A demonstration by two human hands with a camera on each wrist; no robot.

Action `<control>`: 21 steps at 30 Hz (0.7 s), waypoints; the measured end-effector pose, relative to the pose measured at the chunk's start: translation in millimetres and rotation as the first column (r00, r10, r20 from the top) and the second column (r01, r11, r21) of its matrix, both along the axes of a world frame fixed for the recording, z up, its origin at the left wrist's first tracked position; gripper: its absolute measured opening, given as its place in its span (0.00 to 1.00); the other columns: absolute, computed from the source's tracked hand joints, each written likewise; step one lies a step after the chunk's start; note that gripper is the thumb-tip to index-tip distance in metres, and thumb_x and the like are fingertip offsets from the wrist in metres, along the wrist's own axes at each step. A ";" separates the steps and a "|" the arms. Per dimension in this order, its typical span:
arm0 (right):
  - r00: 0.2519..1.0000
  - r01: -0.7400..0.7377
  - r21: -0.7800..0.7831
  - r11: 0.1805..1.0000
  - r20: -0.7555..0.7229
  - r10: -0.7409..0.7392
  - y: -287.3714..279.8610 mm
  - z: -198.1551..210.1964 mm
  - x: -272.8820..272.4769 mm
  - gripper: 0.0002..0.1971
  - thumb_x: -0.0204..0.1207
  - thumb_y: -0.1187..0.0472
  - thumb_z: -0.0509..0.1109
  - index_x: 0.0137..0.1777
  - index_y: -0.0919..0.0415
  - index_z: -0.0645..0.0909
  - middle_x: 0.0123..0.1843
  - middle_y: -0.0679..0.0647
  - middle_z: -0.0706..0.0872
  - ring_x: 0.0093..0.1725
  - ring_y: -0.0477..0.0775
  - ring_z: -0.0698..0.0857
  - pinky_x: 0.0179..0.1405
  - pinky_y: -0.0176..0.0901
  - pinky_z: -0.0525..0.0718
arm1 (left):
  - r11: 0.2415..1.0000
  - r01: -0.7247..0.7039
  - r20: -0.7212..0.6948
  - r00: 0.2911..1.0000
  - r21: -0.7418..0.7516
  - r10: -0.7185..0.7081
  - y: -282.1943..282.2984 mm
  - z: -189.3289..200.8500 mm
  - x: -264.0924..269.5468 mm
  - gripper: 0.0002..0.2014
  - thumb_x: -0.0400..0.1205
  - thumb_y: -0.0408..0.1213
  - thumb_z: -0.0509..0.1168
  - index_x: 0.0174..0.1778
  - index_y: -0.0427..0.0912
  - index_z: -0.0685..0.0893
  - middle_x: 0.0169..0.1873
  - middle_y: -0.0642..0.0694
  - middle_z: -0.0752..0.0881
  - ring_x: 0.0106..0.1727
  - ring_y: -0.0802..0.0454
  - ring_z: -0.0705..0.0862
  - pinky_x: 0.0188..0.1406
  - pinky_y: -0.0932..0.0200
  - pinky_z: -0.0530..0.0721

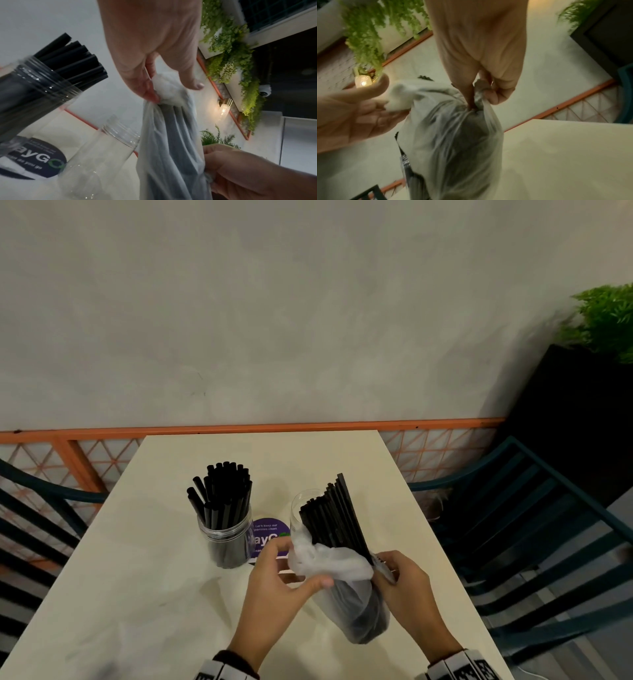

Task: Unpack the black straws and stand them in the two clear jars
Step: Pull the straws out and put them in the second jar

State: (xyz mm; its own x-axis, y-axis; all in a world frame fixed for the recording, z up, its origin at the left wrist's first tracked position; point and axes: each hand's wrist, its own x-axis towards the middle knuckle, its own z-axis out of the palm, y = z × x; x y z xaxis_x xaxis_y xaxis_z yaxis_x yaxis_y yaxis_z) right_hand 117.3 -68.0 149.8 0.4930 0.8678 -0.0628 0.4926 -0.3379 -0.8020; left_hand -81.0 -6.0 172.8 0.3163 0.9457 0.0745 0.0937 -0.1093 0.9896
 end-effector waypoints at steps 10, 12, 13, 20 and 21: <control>0.928 -0.057 0.099 0.993 -0.362 0.089 -6.6 14.2 -15.2 0.08 0.78 0.55 0.66 0.54 0.43 0.82 0.49 0.46 0.90 0.49 0.44 0.87 0.39 0.29 0.85 | 0.937 -0.092 -0.120 0.983 0.337 0.140 -1.4 -1.0 10.7 0.12 0.67 0.34 0.68 0.40 0.54 0.75 0.42 0.53 0.77 0.46 0.58 0.78 0.39 0.70 0.79; 0.853 -0.084 0.082 0.993 -0.509 0.114 -6.7 17.6 -16.2 0.12 0.75 0.49 0.66 0.57 0.46 0.82 0.54 0.45 0.88 0.54 0.45 0.86 0.40 0.29 0.85 | 0.925 -0.103 -0.123 0.980 0.367 0.158 -1.6 -2.8 10.4 0.13 0.66 0.33 0.67 0.38 0.55 0.73 0.40 0.54 0.76 0.45 0.62 0.77 0.40 0.74 0.76; 0.837 -0.072 0.070 0.995 -0.538 0.098 -5.8 16.6 -15.7 0.15 0.72 0.47 0.67 0.57 0.47 0.80 0.54 0.45 0.86 0.54 0.46 0.85 0.39 0.29 0.86 | 0.921 -0.088 -0.132 0.980 0.380 0.148 -2.4 -2.9 10.3 0.14 0.66 0.33 0.67 0.38 0.55 0.73 0.40 0.54 0.75 0.45 0.64 0.76 0.41 0.76 0.75; 0.784 0.062 0.060 0.996 -0.621 -0.011 3.0 1.2 -10.8 0.08 0.74 0.67 0.71 0.52 0.65 0.85 0.47 0.62 0.91 0.46 0.58 0.88 0.42 0.40 0.88 | 0.912 0.088 -0.202 0.979 0.402 -0.005 -10.9 -5.0 10.2 0.11 0.71 0.39 0.71 0.41 0.53 0.75 0.46 0.55 0.75 0.50 0.60 0.78 0.44 0.73 0.78; 0.809 0.100 0.067 0.993 -0.587 -0.042 4.9 -1.8 -10.4 0.06 0.73 0.70 0.70 0.50 0.66 0.85 0.43 0.61 0.89 0.44 0.58 0.86 0.42 0.44 0.87 | 0.911 0.105 -0.206 0.978 0.398 -0.022 -12.4 -4.3 11.2 0.08 0.72 0.44 0.69 0.41 0.50 0.77 0.46 0.57 0.75 0.50 0.58 0.79 0.44 0.70 0.80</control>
